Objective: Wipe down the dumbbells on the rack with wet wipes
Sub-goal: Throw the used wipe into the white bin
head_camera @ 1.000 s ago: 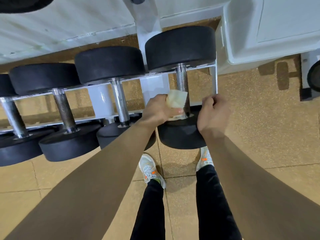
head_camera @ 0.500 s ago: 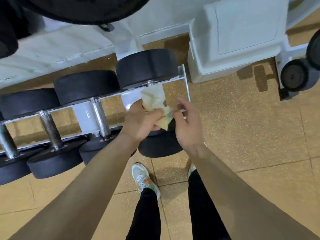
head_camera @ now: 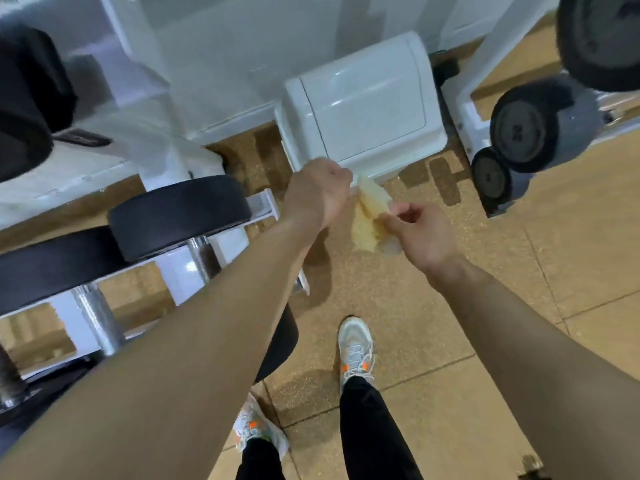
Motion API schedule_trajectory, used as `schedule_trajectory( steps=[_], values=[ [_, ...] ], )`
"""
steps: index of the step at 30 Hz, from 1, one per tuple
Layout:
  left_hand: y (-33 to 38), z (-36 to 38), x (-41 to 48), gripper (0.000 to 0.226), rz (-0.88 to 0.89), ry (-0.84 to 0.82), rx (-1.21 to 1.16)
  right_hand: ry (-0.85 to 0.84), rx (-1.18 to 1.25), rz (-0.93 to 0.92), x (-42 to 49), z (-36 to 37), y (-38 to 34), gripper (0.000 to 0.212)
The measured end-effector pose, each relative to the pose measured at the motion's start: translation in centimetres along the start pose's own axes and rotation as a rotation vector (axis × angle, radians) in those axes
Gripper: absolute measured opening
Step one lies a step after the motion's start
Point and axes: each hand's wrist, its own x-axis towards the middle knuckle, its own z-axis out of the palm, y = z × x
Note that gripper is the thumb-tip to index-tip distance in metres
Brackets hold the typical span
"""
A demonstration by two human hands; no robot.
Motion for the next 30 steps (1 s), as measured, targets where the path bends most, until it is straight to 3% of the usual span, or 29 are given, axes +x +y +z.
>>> schedule_trajectory(
  steps=[4, 8, 11, 14, 16, 19, 24, 30],
  values=[
    [2.4, 1.0, 5.3, 0.023, 0.083, 0.028, 0.279, 0.002, 0.311, 0.174, 3.2, -2.2, -1.2, 0.015],
    [2.8, 1.2, 8.8, 0.028, 0.108, -0.041, 0.366, -0.036, 0.258, 0.196, 5.7, -3.2, -2.6, 0.015],
    [2.7, 1.0, 10.0, 0.032, 0.076, -0.058, 0.381, -0.035, 0.22, 0.202, 7.2, -3.5, -3.9, 0.016],
    [3.3, 0.7, 9.6, 0.023, 0.041, -0.037, 0.354, -0.03, 0.241, 0.201, 8.6, -3.1, -5.7, 0.021],
    [3.5, 0.3, 9.2, 0.039, 0.038, -0.059, 0.259, -0.028, 0.237, 0.185, 9.4, -2.5, -7.2, 0.019],
    [3.5, -0.3, 9.0, 0.043, 0.041, -0.054, 0.241, -0.032, 0.237, 0.18, 10.3, -1.3, -9.3, 0.014],
    [2.8, -0.9, 7.5, 0.052, 0.104, -0.034, 0.272, -0.038, 0.226, 0.181, 9.7, 0.5, -10.5, 0.037],
    [0.2, -2.2, 5.2, 0.053, 0.089, -0.033, 0.264, -0.009, 0.123, 0.08, 6.9, 0.8, -9.3, 0.048]
  ],
)
